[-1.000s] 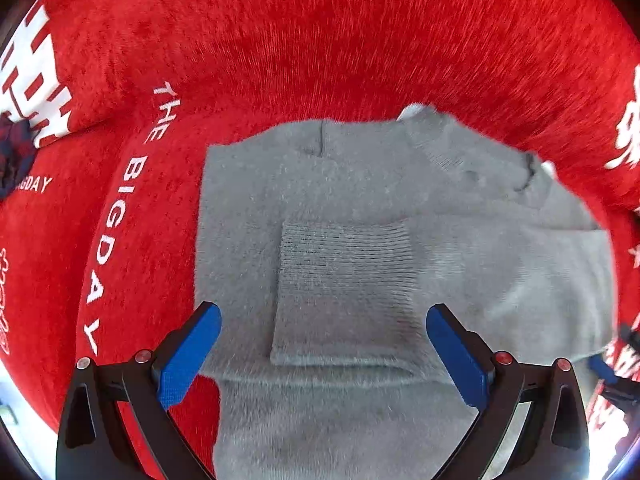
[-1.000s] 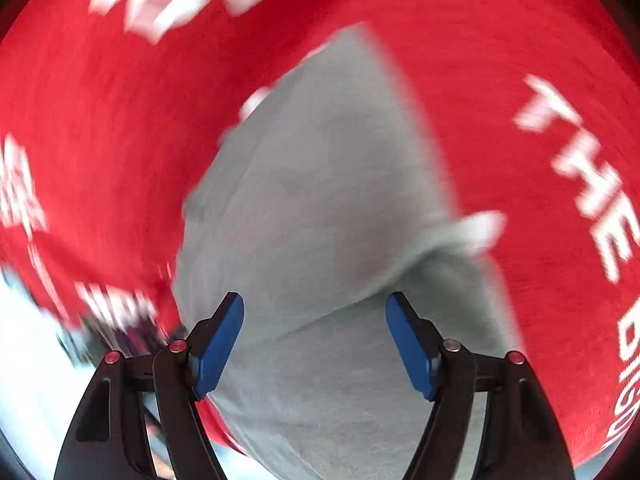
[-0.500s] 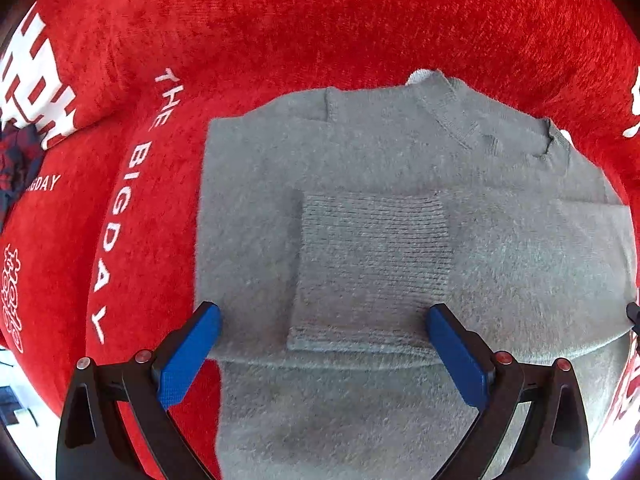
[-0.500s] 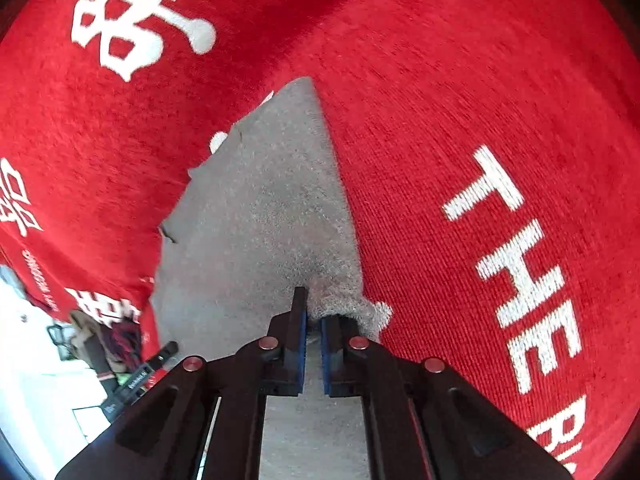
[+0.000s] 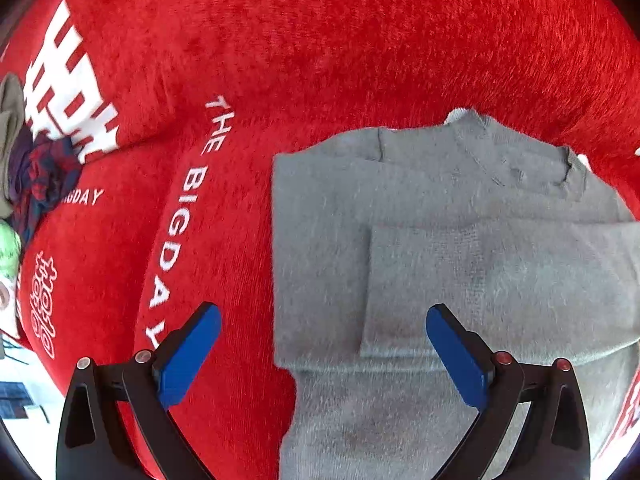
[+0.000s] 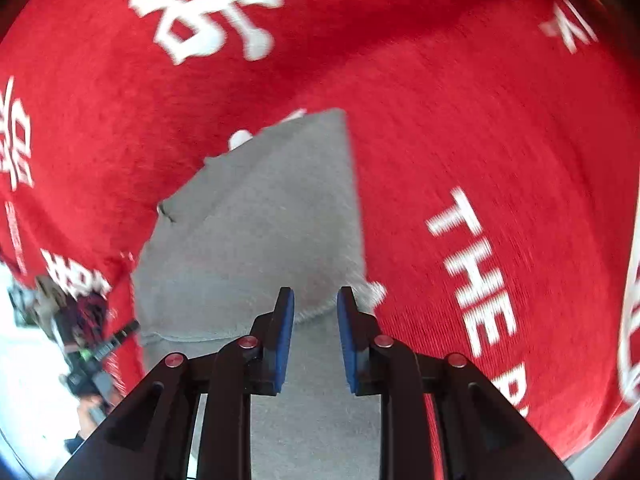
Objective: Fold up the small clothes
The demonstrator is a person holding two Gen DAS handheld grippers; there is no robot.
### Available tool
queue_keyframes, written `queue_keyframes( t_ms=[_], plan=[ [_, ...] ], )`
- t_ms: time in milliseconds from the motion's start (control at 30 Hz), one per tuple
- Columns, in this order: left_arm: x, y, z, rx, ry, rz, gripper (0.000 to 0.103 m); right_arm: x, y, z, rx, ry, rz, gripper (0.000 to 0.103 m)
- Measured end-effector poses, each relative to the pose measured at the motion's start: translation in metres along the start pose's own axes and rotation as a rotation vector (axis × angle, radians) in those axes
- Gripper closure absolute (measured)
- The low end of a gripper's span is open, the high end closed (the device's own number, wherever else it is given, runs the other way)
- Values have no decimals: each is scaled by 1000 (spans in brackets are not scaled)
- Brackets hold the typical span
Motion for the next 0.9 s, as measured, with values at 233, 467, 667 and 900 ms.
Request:
queue_keyframes(
  t_ms=[233, 467, 667, 900],
  plan=[
    [-6, -15, -20, -77, -18, 51, 0, -6, -8, -32, -84, -64, 125, 79],
    [-5, -15, -14, -84, -204, 63, 45, -4, -16, -33, -138, -64, 142, 77],
    [-9, -9, -2, -54, -247, 40, 102, 3, -13, -29, -127, -51, 67, 77],
    [-22, -38, -4, -73, -186, 19, 102, 14, -11, -29, -124, -28, 13, 80]
  ],
)
Point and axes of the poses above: each gripper's, at about its wrist camera, not at the fingertips, and z roughly against the way its jaws point, x to its right, y to its top, the point moved 1 cm from there along -z, roughly the way its jaws point, and after that the axes turned 7 degrees about x, right-handed, at the moved point
